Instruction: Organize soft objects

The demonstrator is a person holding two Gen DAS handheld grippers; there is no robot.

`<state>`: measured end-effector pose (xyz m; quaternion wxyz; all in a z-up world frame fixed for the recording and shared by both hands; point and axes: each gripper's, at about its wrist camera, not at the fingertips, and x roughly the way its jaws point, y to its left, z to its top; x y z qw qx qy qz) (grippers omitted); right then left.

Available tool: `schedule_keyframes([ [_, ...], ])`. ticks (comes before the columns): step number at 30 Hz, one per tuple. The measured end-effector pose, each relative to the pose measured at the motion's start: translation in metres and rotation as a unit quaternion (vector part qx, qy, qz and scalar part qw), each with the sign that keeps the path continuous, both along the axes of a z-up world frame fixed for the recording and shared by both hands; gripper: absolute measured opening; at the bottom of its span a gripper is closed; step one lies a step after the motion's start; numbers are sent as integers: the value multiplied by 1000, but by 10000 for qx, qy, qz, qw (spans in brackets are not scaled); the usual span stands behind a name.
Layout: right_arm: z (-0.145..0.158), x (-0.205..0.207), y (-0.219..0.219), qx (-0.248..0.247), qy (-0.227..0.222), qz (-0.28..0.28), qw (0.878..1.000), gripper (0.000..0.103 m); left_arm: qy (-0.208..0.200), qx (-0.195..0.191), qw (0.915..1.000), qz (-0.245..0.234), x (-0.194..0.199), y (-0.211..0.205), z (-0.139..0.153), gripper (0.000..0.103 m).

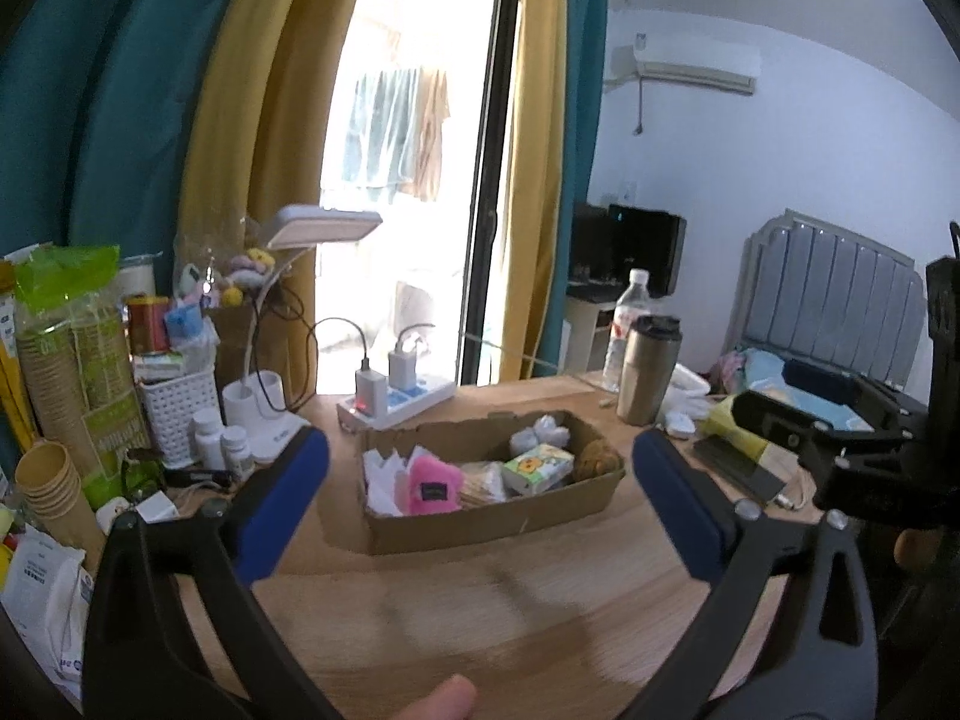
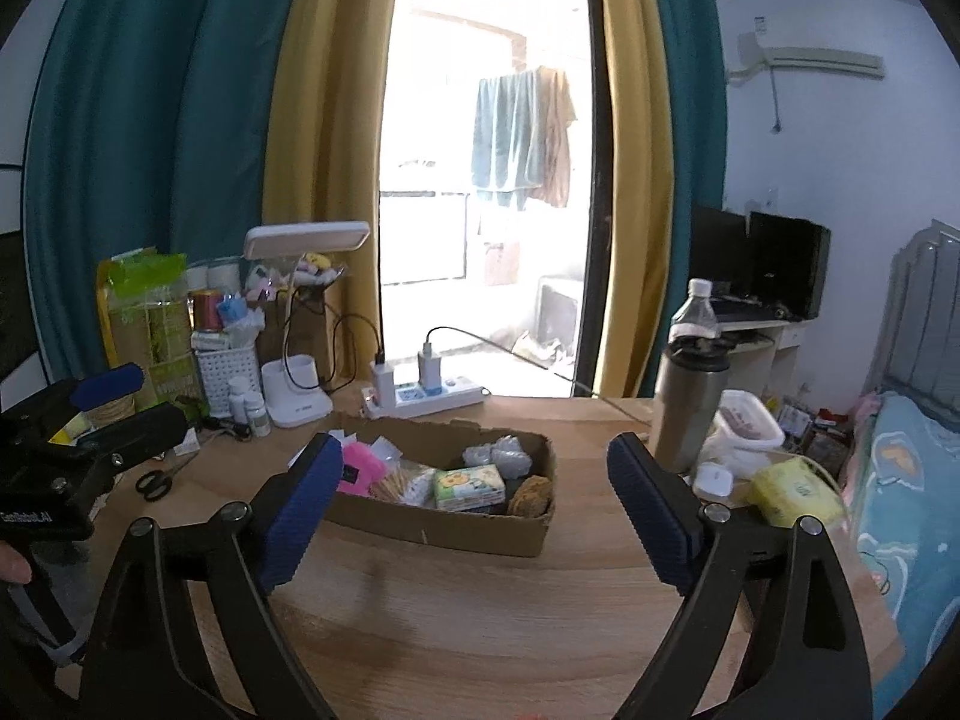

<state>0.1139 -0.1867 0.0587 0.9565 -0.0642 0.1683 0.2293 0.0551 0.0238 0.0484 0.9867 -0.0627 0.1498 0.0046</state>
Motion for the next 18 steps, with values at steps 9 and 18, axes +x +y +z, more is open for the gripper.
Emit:
schedule_keyframes([
  [9, 18, -27, -17, 142, -259, -150, 9995, 92, -74, -22, 10000, 56, -13, -5, 18, 102],
  [18, 25, -39, -21, 193, -389, -154, 9989, 92, -108, 48, 9999, -32, -25, -15, 26, 102],
])
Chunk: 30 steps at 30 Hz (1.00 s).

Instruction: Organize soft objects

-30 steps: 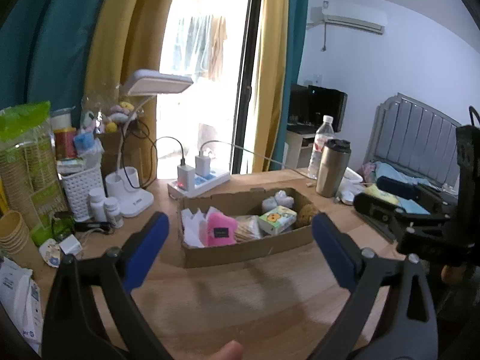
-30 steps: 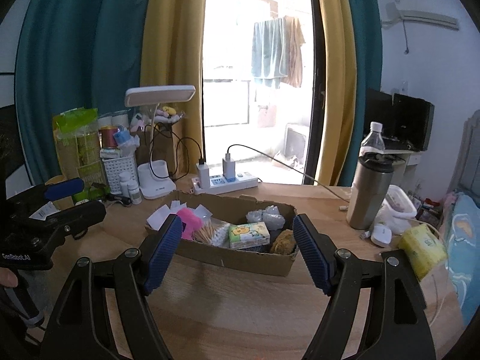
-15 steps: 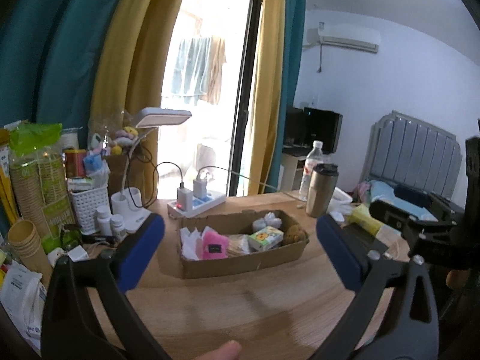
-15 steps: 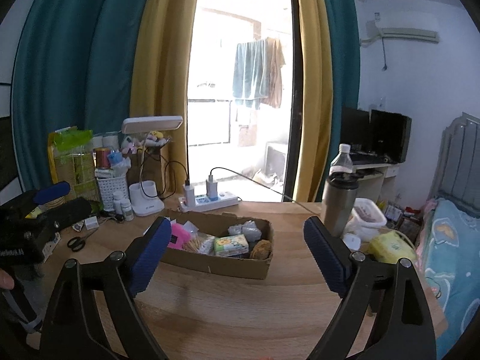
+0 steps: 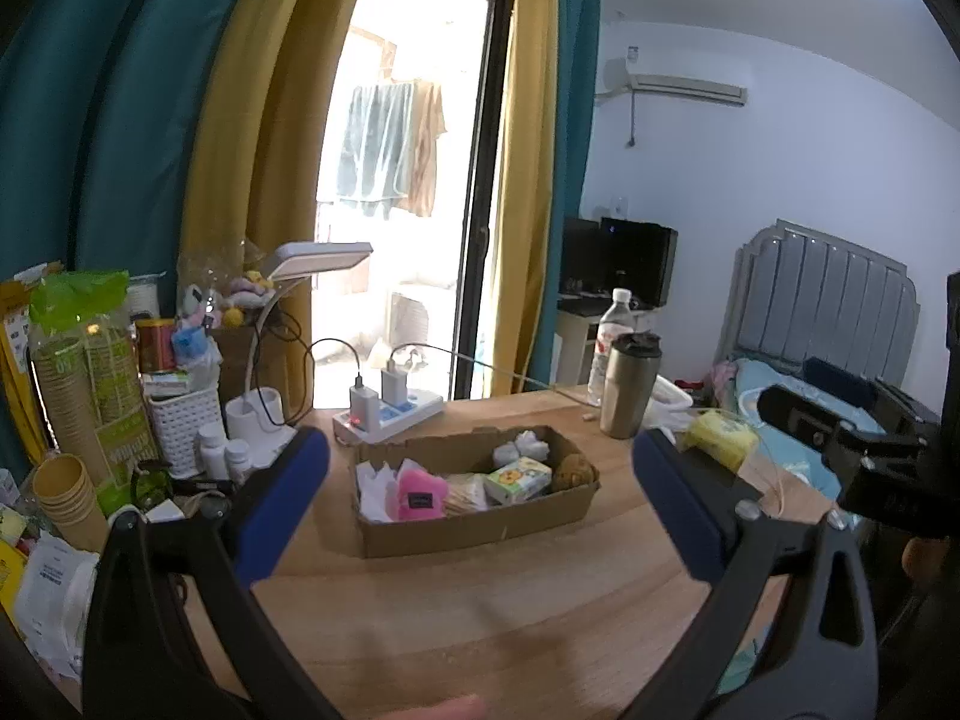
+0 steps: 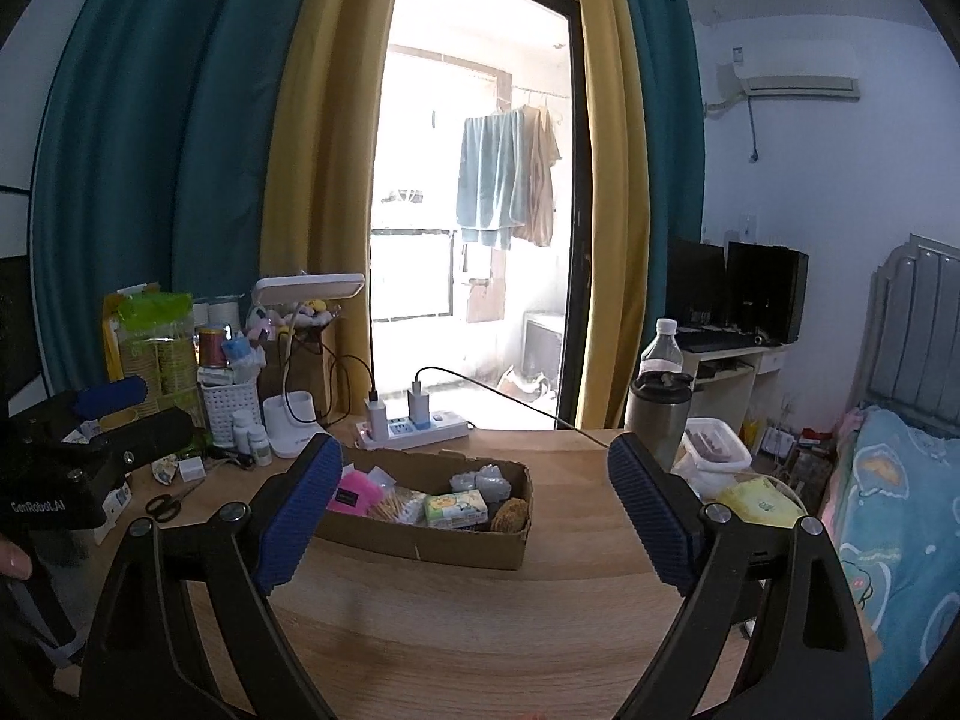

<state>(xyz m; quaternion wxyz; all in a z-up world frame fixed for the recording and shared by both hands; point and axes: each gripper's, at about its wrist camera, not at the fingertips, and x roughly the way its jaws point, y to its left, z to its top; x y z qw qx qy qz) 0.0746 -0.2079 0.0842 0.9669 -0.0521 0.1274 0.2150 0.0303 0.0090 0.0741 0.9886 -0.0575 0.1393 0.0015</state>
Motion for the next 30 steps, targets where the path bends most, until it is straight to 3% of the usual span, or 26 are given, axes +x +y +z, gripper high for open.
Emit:
schedule_keyframes([
  [30, -2, 0, -7, 30, 63, -56, 10000, 92, 53, 112, 9998, -126, -3, -13, -1, 102],
])
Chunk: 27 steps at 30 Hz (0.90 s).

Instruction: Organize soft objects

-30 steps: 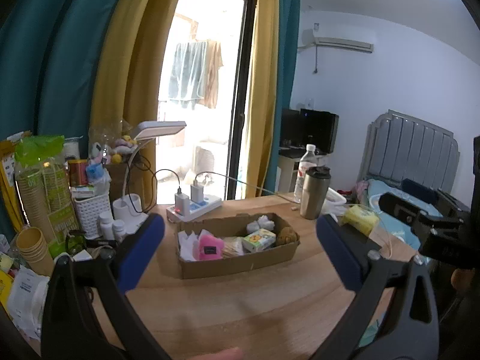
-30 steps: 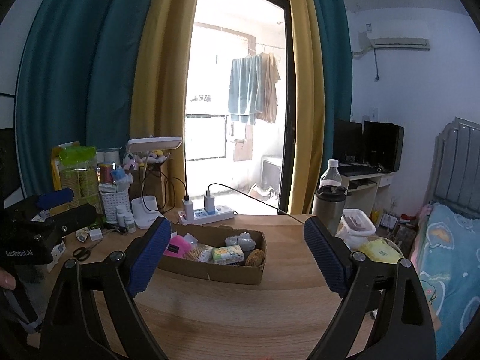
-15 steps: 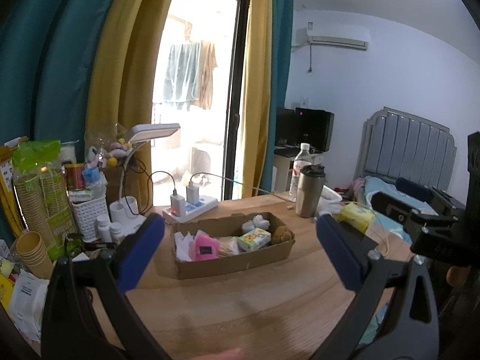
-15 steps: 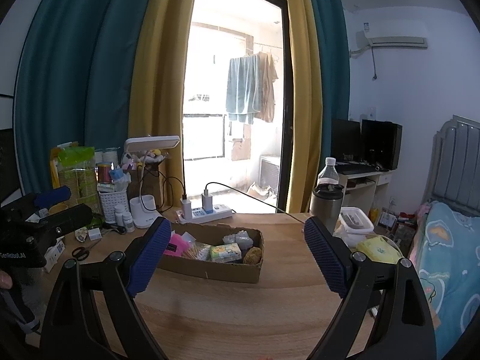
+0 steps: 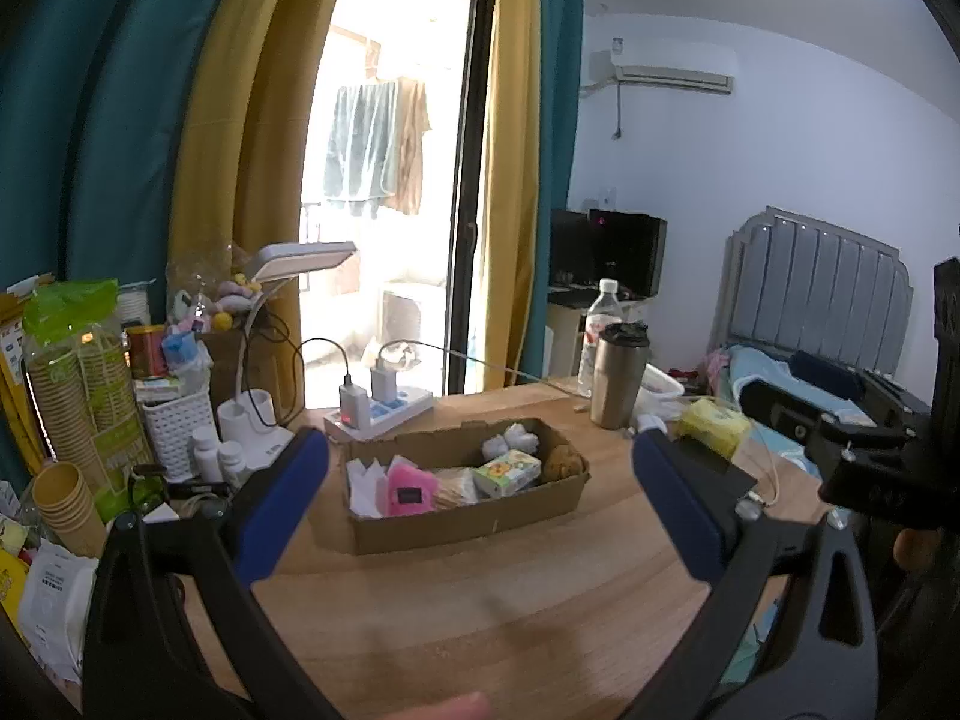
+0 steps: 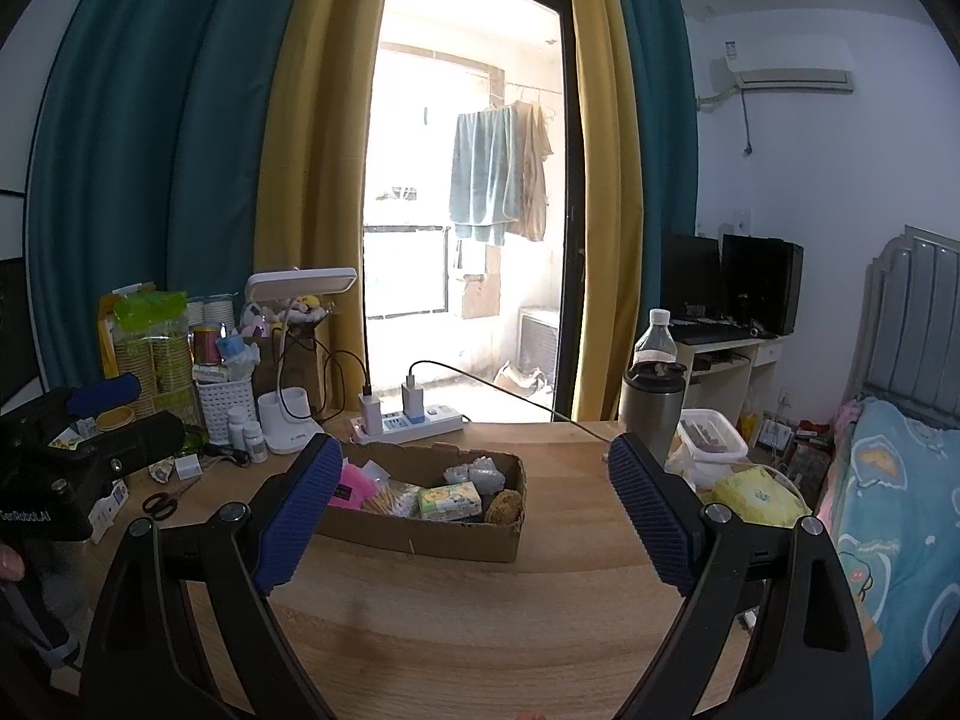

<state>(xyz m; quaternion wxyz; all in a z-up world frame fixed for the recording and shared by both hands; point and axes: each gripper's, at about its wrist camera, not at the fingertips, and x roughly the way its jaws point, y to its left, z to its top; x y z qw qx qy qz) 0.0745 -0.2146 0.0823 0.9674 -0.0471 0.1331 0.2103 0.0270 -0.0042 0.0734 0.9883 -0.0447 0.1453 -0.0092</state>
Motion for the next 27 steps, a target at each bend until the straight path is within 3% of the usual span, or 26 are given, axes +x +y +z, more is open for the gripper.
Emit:
schedule_keyframes([
  [27, -3, 2, 0, 3, 34, -6, 10000, 92, 50, 18, 10000, -39, 2, -5, -3, 102],
])
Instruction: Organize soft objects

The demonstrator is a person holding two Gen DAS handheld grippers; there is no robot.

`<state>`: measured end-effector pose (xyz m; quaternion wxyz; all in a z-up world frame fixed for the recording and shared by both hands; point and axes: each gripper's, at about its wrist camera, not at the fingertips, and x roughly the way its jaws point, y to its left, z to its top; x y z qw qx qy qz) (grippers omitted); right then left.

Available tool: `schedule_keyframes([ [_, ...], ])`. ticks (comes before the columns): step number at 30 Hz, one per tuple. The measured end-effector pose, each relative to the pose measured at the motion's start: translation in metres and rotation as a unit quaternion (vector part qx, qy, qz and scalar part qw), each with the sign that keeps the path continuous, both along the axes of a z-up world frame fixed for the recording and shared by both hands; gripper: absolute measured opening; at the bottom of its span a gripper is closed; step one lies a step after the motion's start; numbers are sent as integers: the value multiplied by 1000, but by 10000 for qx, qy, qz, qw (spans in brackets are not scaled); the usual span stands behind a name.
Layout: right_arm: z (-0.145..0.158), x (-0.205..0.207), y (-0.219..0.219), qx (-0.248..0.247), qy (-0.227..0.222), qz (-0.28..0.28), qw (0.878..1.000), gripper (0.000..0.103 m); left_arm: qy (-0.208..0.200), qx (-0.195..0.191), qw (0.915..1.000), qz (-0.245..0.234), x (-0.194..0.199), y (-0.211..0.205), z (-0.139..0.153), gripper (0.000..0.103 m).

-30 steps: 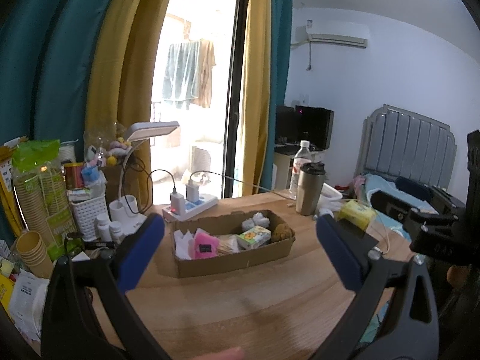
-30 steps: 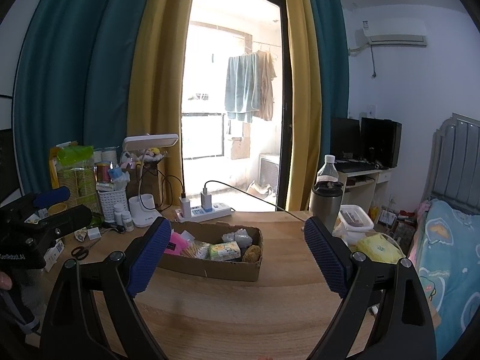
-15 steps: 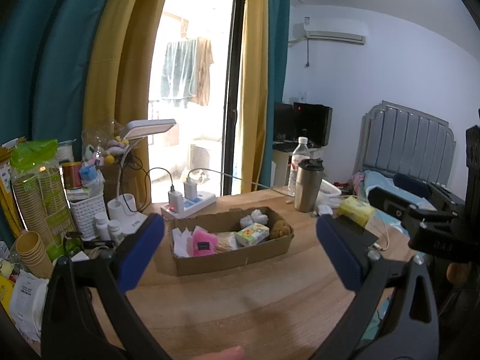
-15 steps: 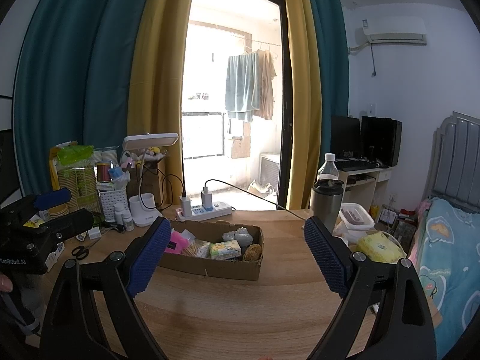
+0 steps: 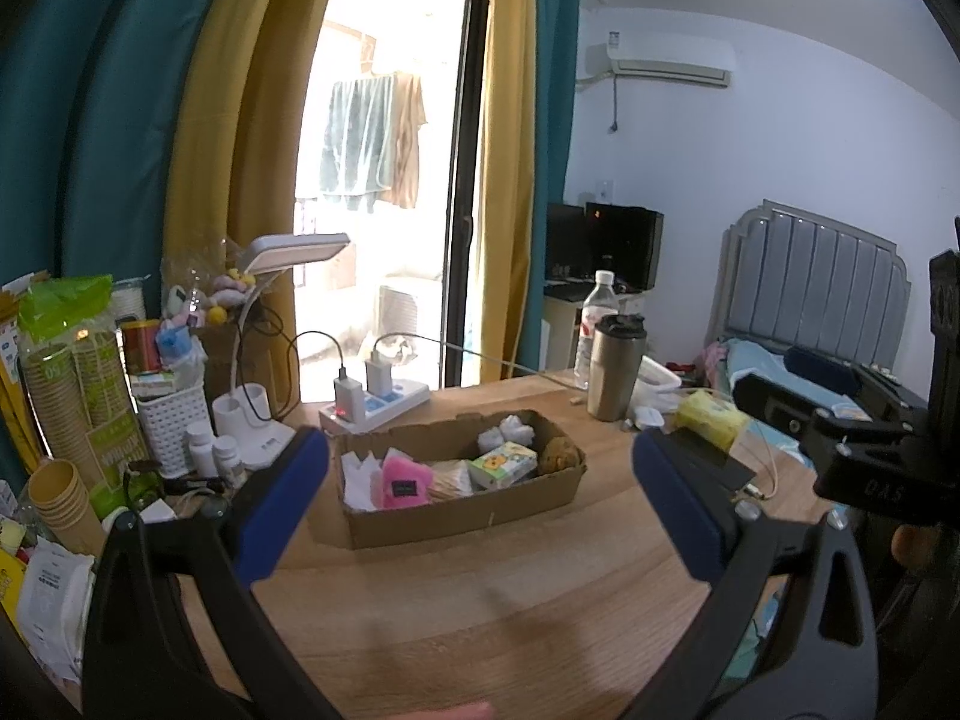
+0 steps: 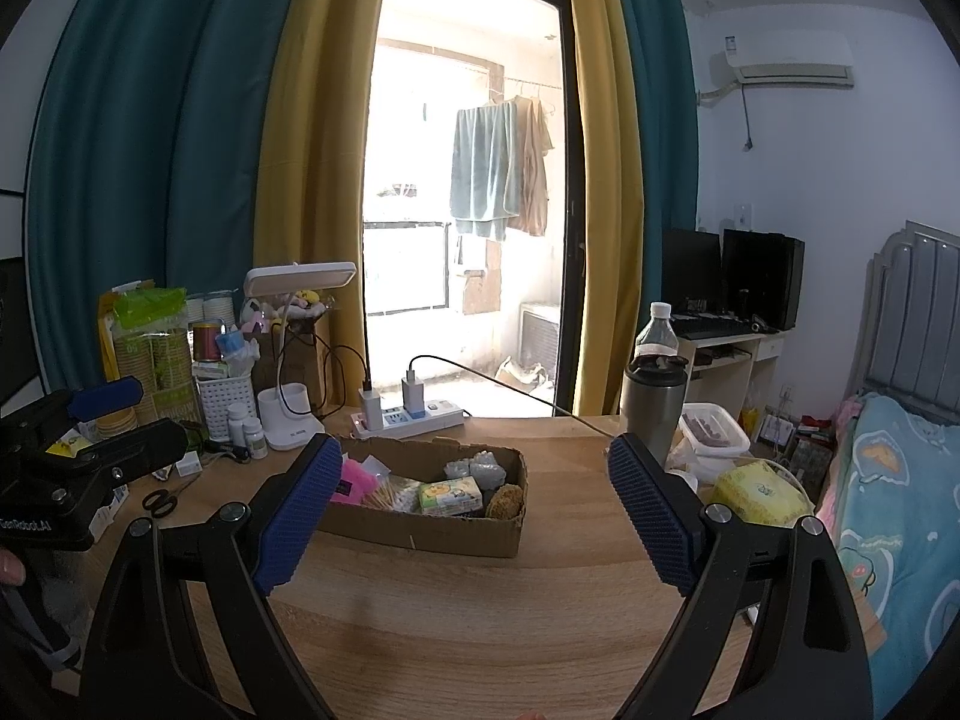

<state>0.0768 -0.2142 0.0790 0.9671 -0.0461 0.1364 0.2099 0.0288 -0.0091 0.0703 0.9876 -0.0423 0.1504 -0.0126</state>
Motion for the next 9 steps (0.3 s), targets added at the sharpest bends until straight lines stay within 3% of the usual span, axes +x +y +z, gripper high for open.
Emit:
schedule_keyframes([
  [9, -14, 4, 3, 25, 116, 50, 9999, 92, 162, -19, 9998, -62, 6, -4, -16, 102],
])
